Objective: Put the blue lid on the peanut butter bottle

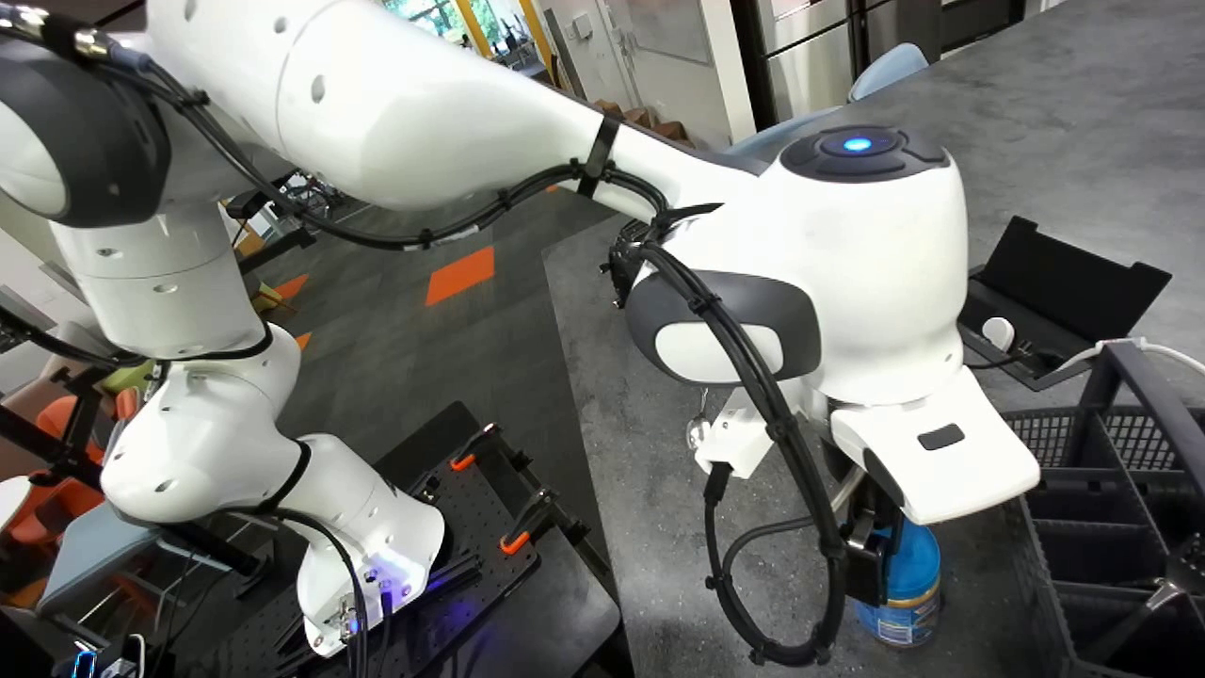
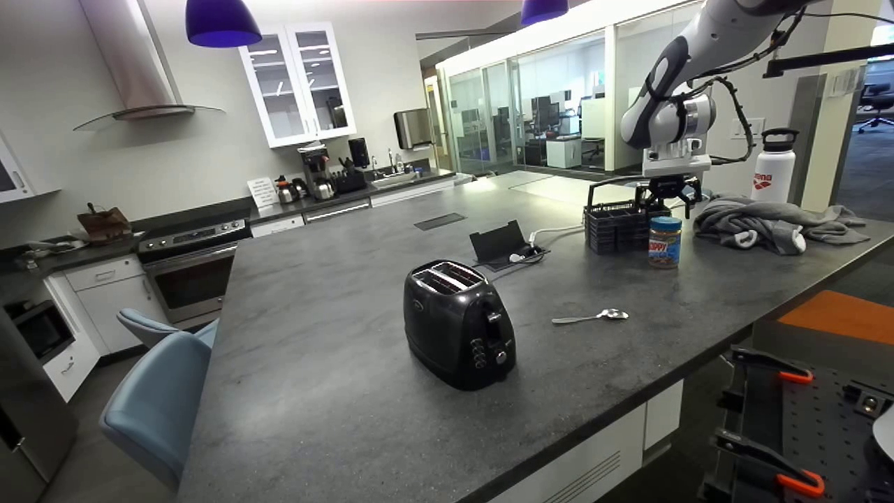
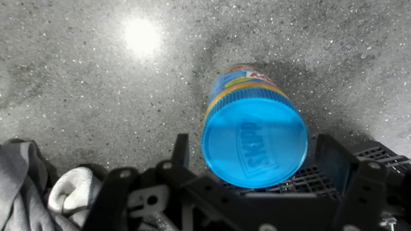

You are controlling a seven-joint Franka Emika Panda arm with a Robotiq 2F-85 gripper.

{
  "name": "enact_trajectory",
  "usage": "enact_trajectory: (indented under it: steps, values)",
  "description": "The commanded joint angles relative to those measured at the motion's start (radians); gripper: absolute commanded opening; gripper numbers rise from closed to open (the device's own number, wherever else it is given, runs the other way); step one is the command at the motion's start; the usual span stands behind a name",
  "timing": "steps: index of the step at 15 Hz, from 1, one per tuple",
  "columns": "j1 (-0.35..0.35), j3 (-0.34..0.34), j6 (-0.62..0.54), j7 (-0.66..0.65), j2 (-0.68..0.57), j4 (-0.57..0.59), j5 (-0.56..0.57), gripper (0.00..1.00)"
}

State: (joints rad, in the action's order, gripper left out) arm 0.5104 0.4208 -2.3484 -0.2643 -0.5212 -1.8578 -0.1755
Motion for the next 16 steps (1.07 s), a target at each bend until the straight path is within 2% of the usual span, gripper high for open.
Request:
enact_trajectory:
  steps: [1,8,16]
  values:
    - [-0.011,0.007,-0.003,-0.03,0.013,-0.006,0.009,1.0]
    - [-0.01,0.002,0.013,-0.002,0.092,-0.042,-0.002,1.0]
    - [-0.045,0.004,0.015,0.027,0.322,-0.152,0.012,1.0]
